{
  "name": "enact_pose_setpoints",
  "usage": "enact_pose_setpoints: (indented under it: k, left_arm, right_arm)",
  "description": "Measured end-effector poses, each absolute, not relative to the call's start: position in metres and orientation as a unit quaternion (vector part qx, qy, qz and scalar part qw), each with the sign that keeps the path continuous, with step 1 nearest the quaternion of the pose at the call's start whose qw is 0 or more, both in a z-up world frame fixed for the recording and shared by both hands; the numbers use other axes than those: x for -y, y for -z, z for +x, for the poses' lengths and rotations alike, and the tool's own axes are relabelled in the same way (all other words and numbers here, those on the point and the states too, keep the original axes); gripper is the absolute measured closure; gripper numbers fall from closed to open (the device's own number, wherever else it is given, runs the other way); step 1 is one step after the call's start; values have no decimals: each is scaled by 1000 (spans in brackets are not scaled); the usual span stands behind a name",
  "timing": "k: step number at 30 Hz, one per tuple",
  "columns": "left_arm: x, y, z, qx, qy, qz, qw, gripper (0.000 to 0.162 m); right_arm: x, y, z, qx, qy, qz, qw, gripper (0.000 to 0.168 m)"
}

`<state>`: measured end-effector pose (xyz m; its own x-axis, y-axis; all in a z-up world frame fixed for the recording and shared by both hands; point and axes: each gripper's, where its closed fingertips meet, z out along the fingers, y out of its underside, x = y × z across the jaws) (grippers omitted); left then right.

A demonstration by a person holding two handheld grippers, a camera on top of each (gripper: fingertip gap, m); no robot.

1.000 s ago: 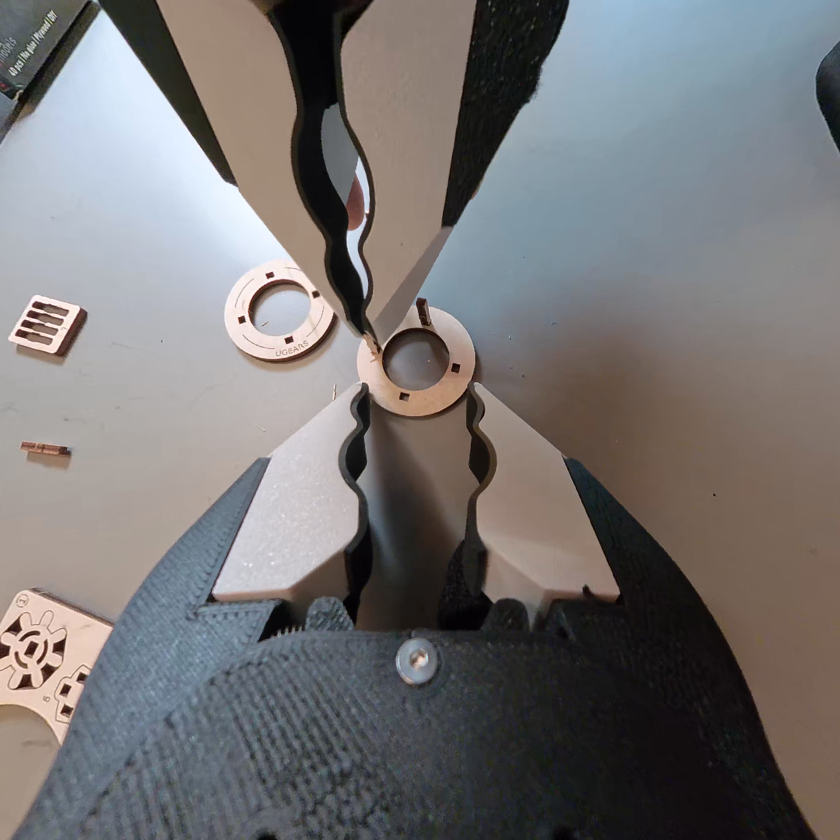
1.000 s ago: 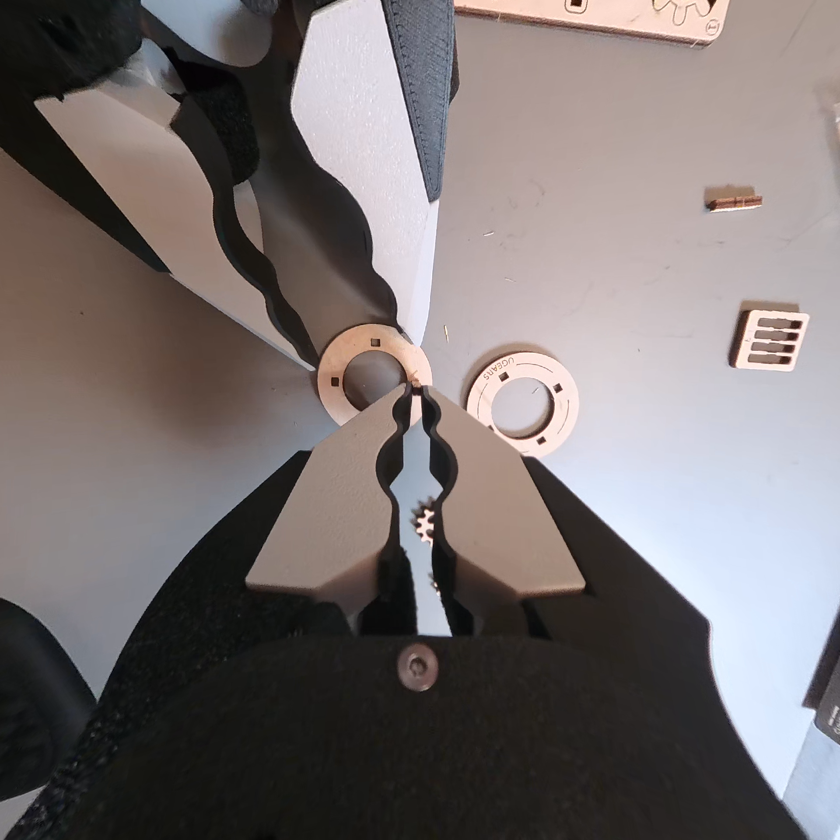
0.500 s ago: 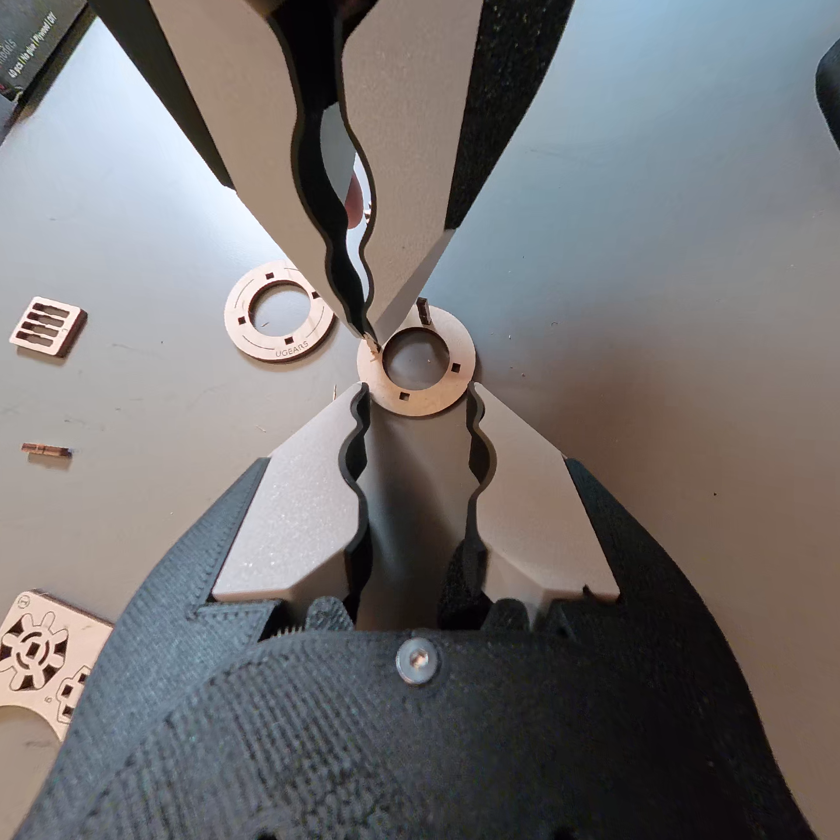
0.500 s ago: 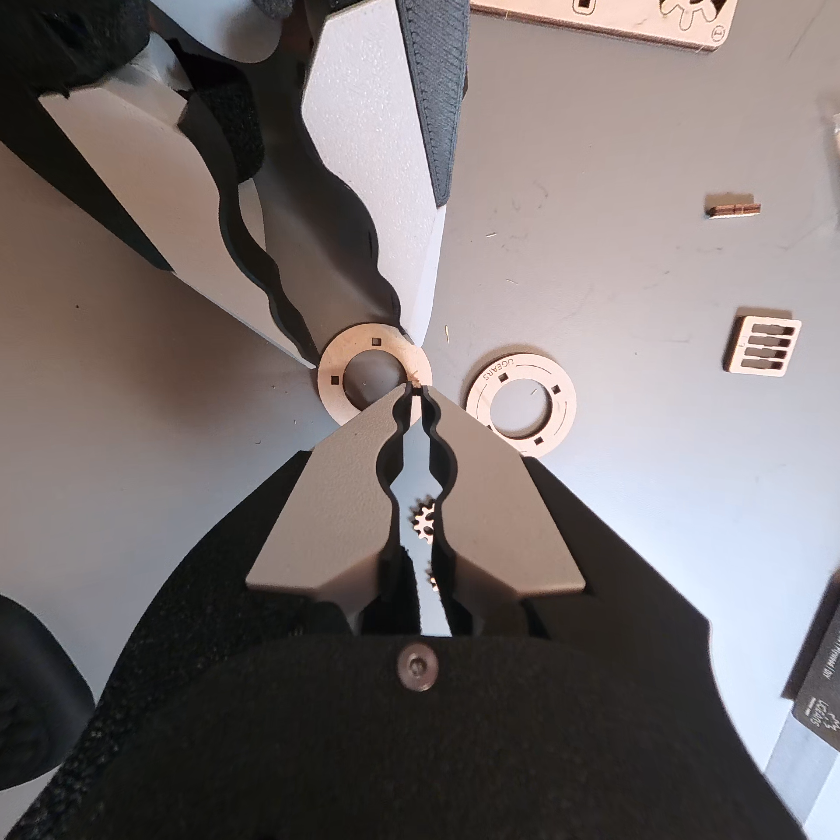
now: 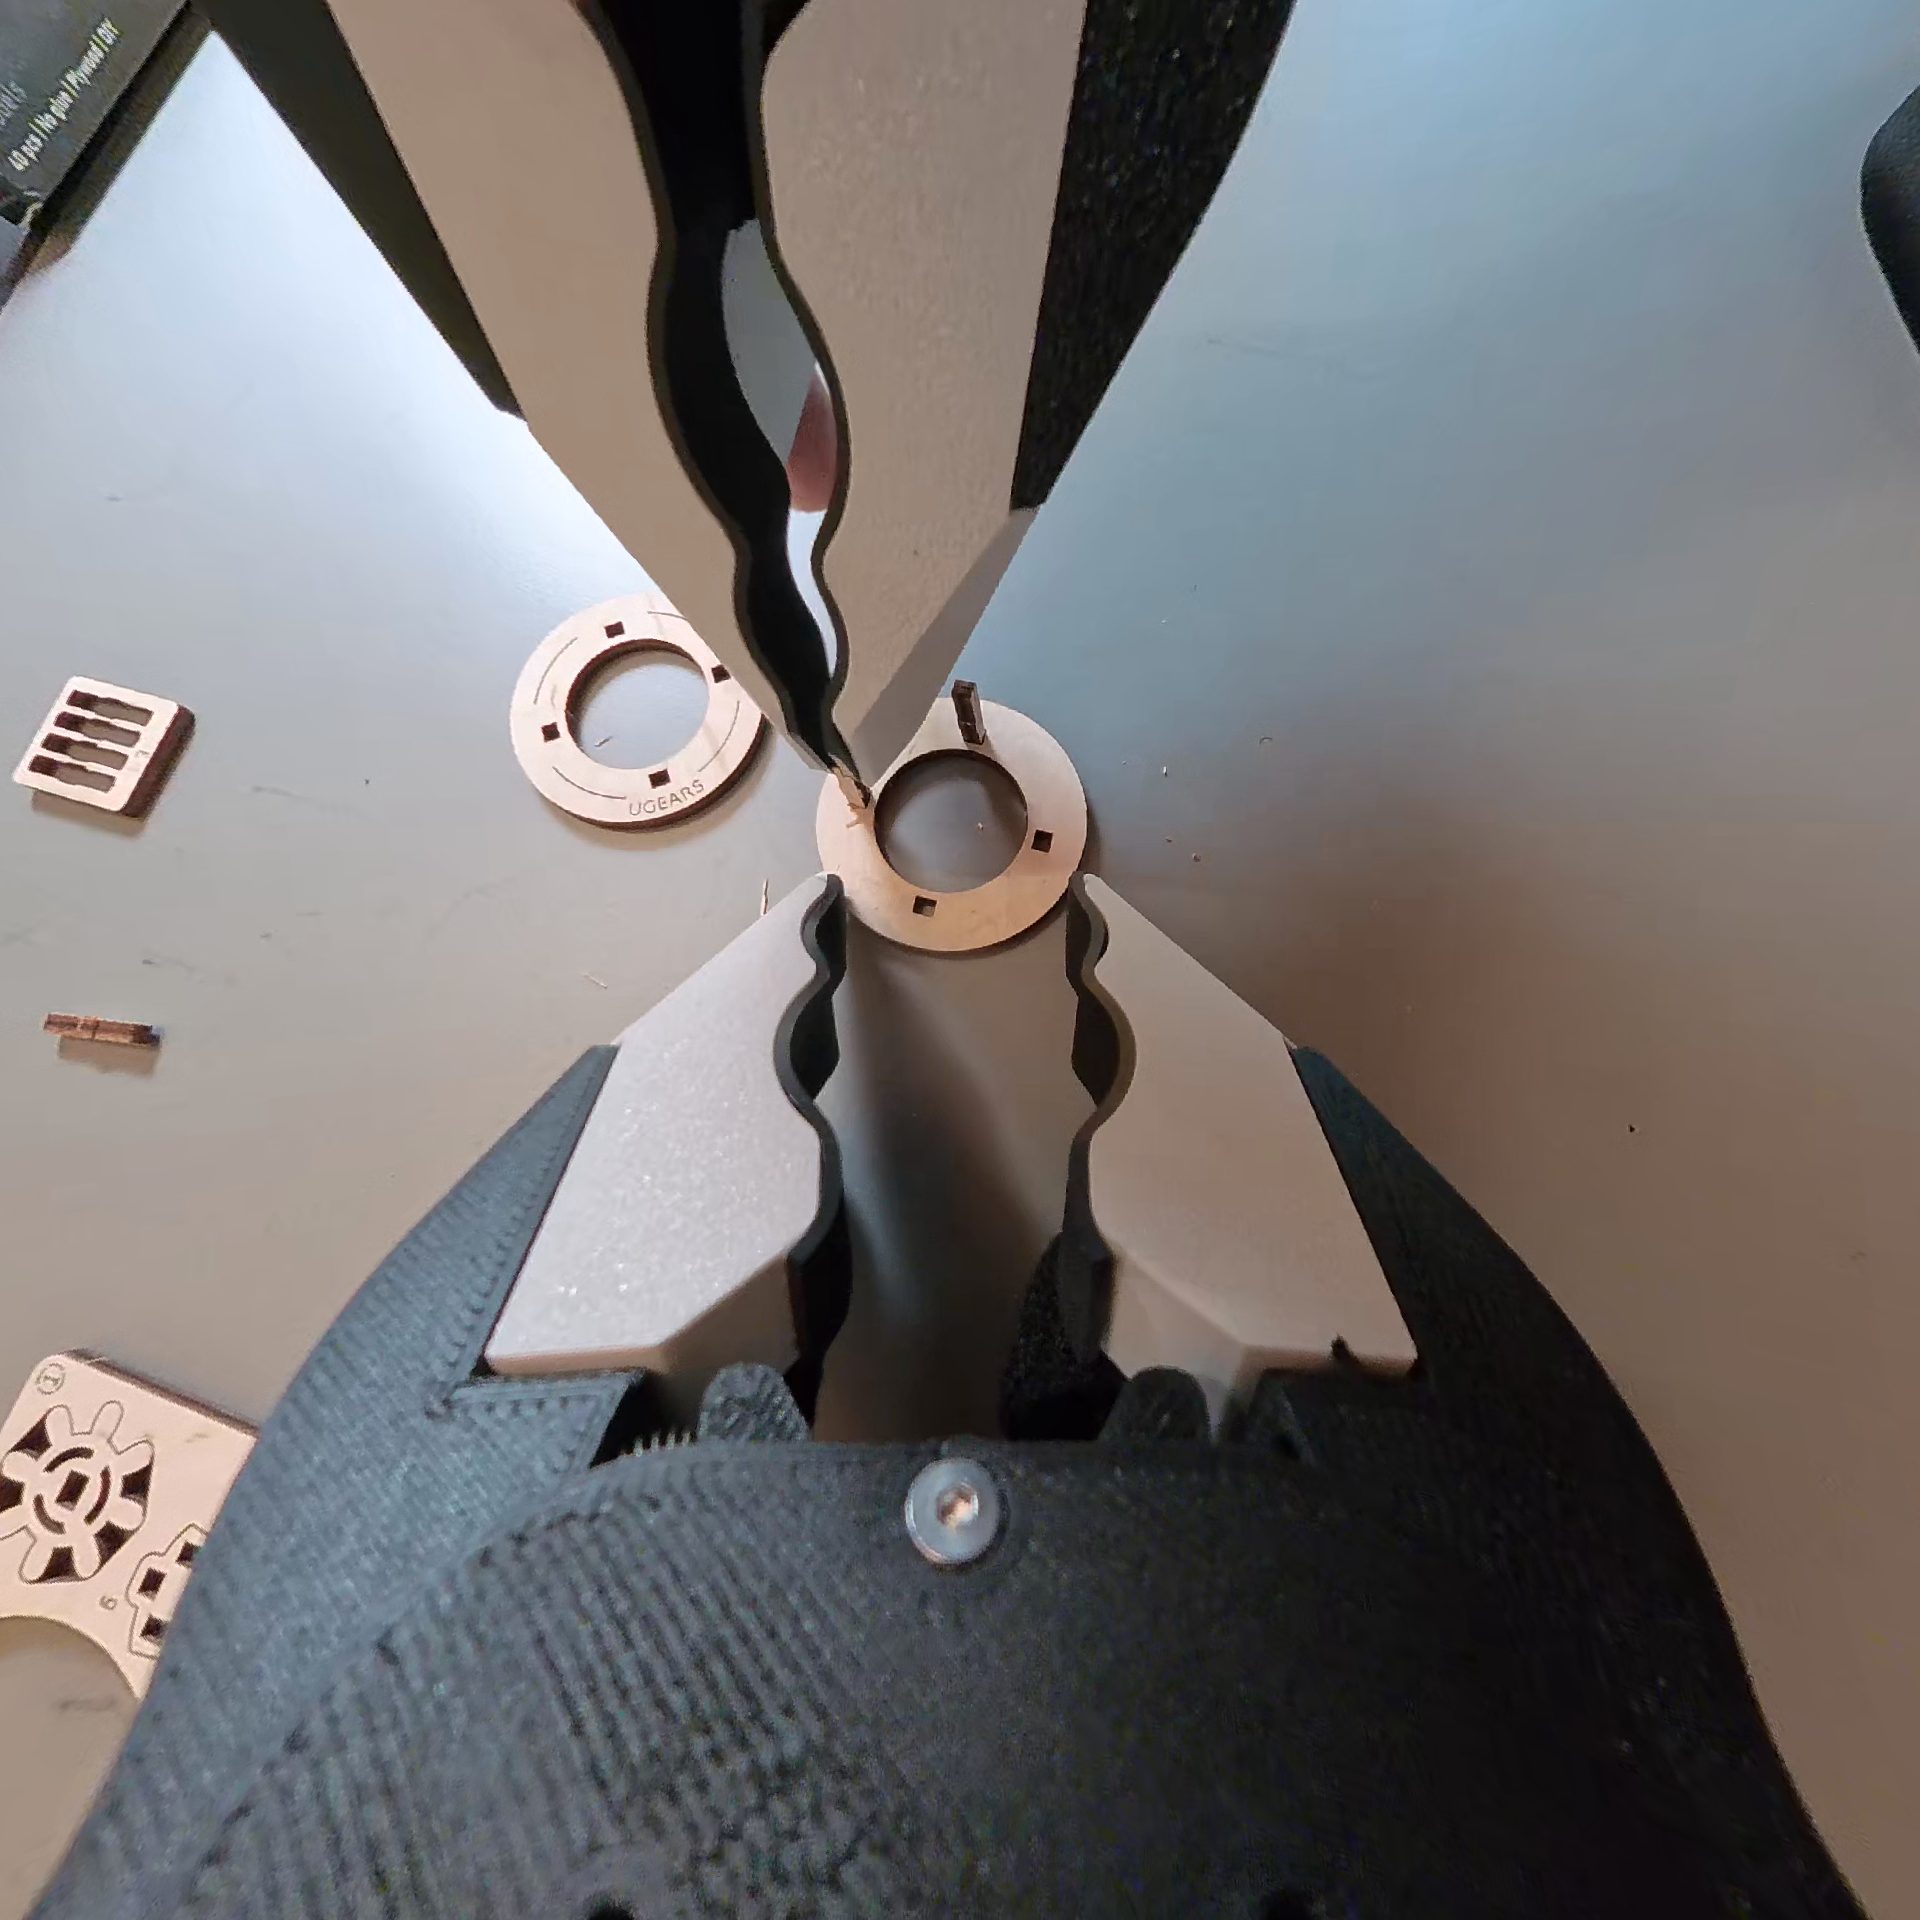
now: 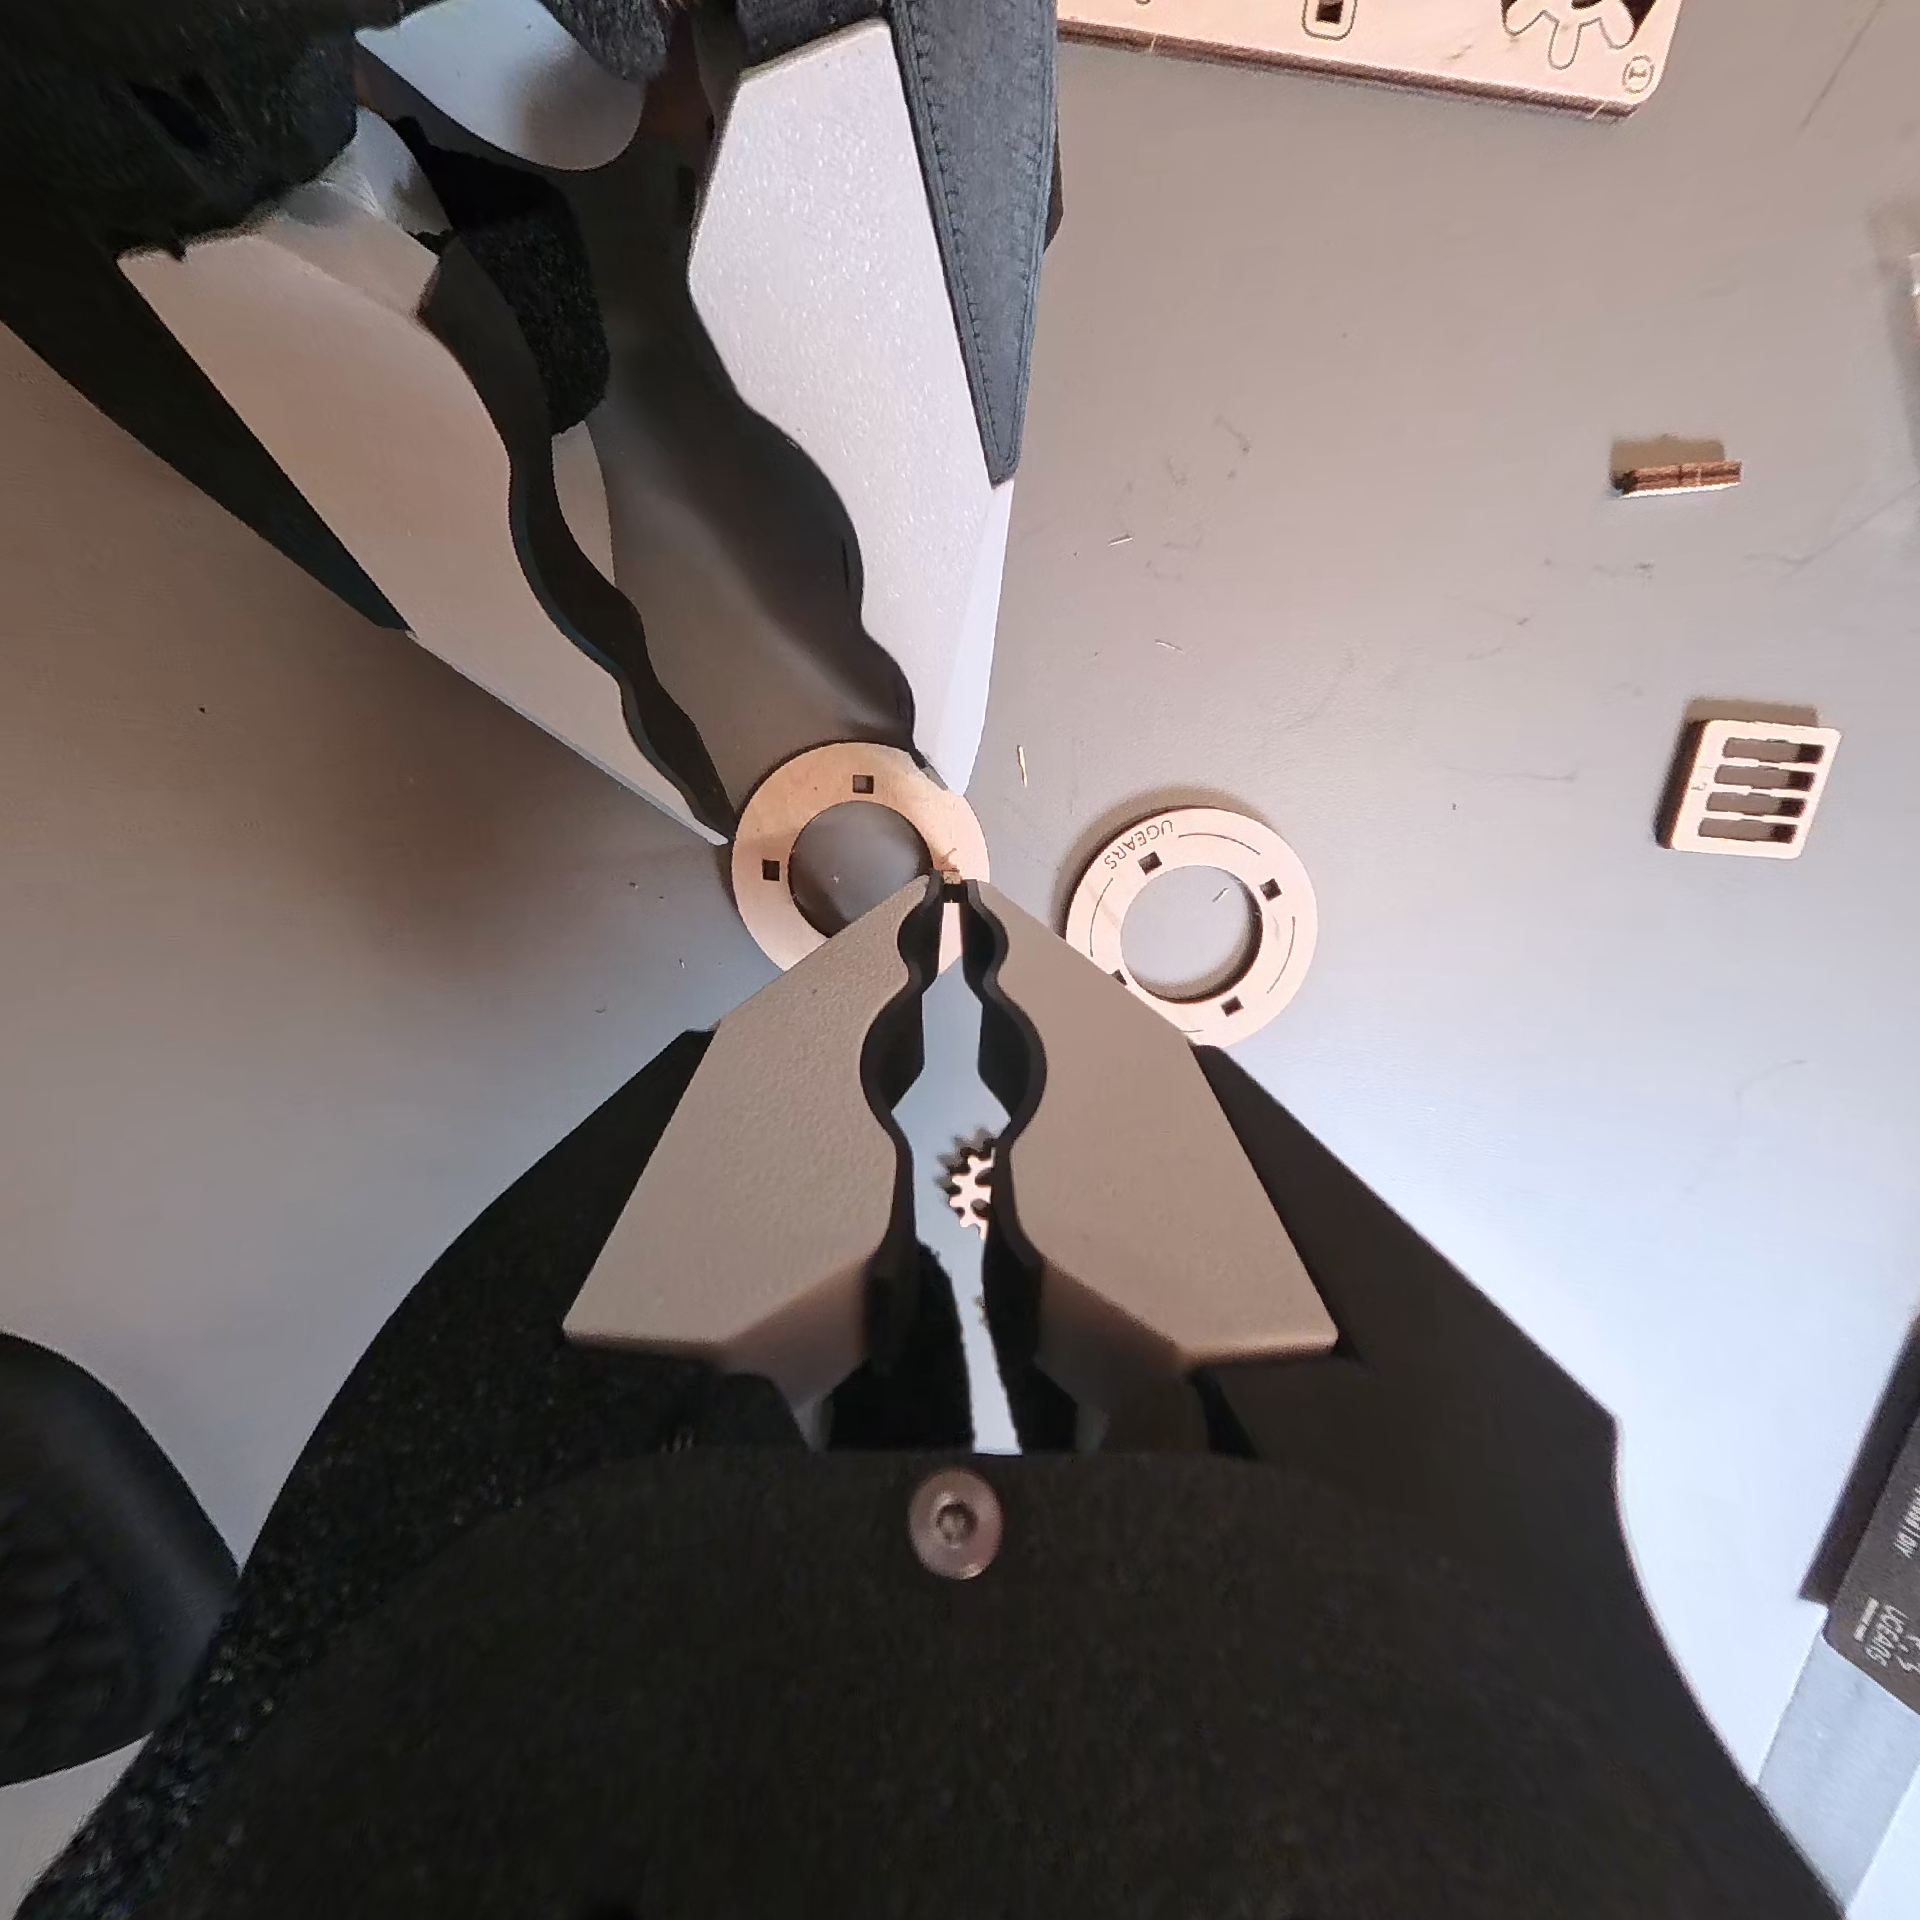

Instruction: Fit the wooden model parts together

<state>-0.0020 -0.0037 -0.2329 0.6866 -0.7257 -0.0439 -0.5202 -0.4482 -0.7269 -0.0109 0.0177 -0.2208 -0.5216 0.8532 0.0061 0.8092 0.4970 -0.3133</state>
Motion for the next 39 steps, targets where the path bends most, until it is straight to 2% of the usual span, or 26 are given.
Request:
enact_pose_setpoints:
  k: [32, 36, 39]
  left_arm:
    - [4, 233, -2, -373, 135, -837, 376, 121]
    - [5, 232, 0, -381, 132, -832, 381, 130]
    - [4, 232, -1, -378, 132, -833, 381, 132]
  right_arm:
    - [-19, 235, -5, 876, -91, -472, 40, 168]
    - [-22, 231, -8, 870, -113, -476, 55, 166]
    - [-21, 215, -11, 857, -162, -483, 76, 153]
